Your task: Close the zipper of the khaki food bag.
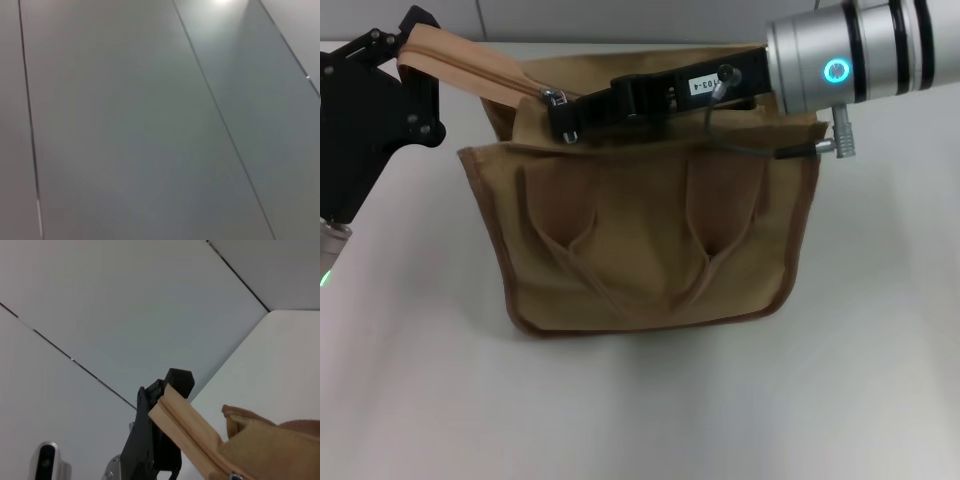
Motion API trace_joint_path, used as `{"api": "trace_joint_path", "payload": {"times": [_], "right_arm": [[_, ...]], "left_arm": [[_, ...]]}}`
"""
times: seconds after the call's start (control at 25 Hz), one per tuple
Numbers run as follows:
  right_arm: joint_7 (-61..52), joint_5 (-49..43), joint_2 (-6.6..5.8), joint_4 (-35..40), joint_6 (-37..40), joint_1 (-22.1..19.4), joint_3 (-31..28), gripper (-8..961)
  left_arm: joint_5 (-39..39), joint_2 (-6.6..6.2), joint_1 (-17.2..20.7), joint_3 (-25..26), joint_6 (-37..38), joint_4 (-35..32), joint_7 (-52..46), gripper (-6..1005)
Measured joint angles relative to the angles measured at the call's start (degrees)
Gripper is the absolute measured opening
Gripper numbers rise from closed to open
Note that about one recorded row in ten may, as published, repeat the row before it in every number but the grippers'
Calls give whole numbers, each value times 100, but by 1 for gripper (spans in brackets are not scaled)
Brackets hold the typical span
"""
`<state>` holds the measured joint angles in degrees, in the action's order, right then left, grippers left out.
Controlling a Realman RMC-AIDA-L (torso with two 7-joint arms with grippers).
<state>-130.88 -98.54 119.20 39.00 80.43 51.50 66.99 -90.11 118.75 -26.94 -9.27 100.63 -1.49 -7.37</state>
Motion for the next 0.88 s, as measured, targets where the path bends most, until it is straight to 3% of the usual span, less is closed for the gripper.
{"api": "trace_joint_path", "payload": {"times": [0.4, 0.88], "right_arm": [[43, 10, -43, 333, 36, -392, -88, 2], [514, 19, -145, 415, 455, -1044, -726, 3]], "left_arm": [[-1, -5, -24, 92, -189, -38, -134, 49], [1, -20, -65, 295, -516, -71, -300, 51]]}}
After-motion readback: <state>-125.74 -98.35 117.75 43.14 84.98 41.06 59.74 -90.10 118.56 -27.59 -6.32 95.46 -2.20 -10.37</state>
